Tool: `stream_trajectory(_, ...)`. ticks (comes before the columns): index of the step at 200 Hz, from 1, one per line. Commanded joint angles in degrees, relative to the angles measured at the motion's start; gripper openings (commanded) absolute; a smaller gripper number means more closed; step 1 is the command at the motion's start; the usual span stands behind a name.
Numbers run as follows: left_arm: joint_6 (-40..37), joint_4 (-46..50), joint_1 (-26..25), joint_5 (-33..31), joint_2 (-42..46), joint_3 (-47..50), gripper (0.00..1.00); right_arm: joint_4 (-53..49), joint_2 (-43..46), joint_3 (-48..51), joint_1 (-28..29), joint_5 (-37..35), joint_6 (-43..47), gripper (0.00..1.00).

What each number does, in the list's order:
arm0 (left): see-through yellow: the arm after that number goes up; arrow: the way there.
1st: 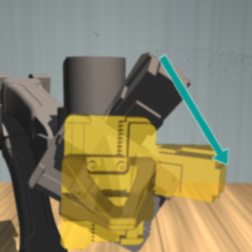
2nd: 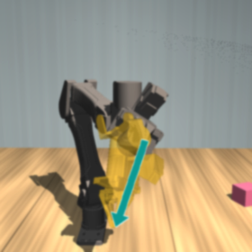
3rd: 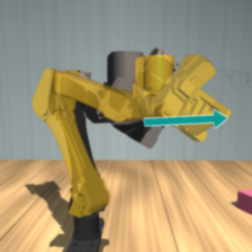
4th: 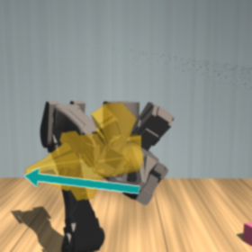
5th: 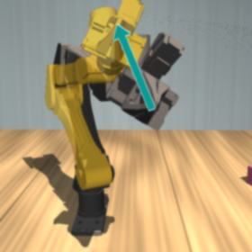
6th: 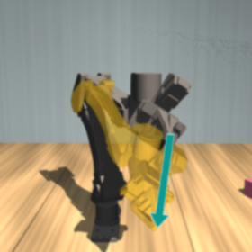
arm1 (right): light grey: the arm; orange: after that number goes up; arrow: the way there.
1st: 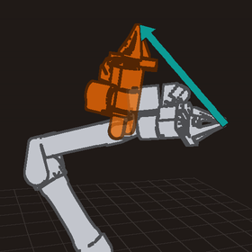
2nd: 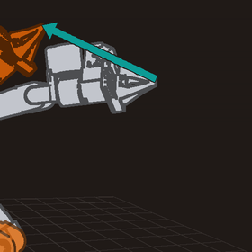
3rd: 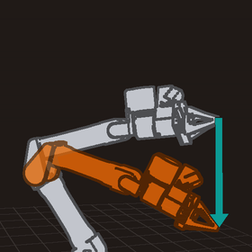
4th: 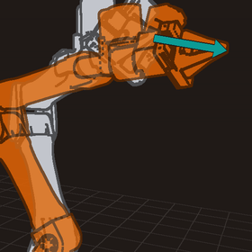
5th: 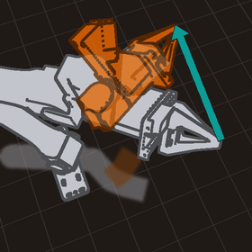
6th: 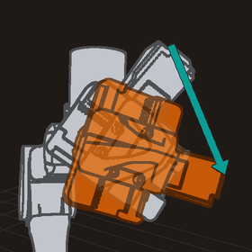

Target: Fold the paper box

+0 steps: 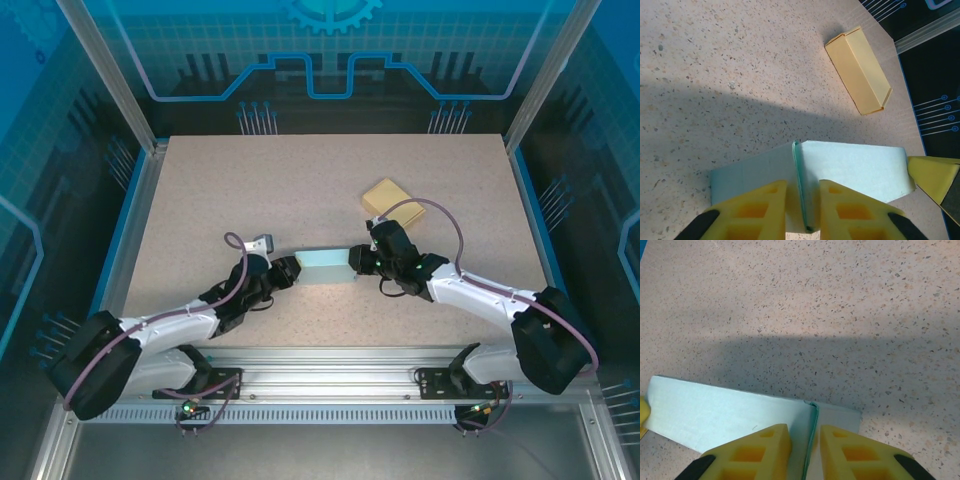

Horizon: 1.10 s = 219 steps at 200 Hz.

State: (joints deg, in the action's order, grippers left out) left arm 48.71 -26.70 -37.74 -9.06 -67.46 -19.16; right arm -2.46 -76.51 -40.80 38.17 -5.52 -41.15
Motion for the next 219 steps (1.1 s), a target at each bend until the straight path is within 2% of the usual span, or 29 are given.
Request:
stream_trajectory(1, -4.5, 6.9, 0.1, 2.9, -1.8, 2.7, 0.31, -9.5, -3.5, 3.3, -0.4, 0.8, 0.7, 0.25)
stream_trajectory(19, -11.0, 9.9, 0.1, 2.8, 0.5, -0.2, 0.45, -10.3, -3.2, 2.4, -0.4, 0.1, 0.9, 0.25)
stream_trajectory(54, -27.2, 21.6, 1.2, -0.7, 7.7, -8.1, 0.58, -11.8, -2.2, 0.7, -0.4, -0.9, 1.4, 0.27)
stream_trajectory(77, -41.6, 26.9, 2.3, -0.8, 11.2, -13.0, 0.65, -12.9, -2.0, -0.5, -0.4, -0.9, 1.4, 0.27)
stream_trajectory(104, -62.0, 31.9, 2.6, 12.5, 10.9, -17.4, 0.7, -13.5, -1.1, -1.4, -0.3, -0.6, 1.6, 0.28)
stream_trajectory(123, -72.1, 35.5, 2.6, 22.0, 7.0, -19.5, 0.74, -14.1, -0.7, -1.9, -0.3, -0.8, 1.8, 0.28)
stream_trajectory(137, -75.9, 36.7, 2.6, 26.4, 3.5, -21.3, 0.75, -14.5, -0.7, -2.4, -0.3, -0.7, 1.9, 0.28)
stream_trajectory(156, -78.7, 37.4, 2.5, 28.2, -1.3, -24.1, 0.8, -14.6, -0.7, -2.5, -0.2, -0.5, 1.9, 0.28)
stream_trajectory(168, -79.9, 37.9, 2.5, 27.6, -4.8, -26.1, 0.84, -14.6, -0.8, -2.5, -0.2, -0.4, 1.8, 0.28)
stream_trajectory(219, -83.5, 43.4, 2.4, 21.5, -18.3, -34.6, 0.85, -15.0, -0.9, -2.5, 0.3, -0.9, 1.3, 0.28)
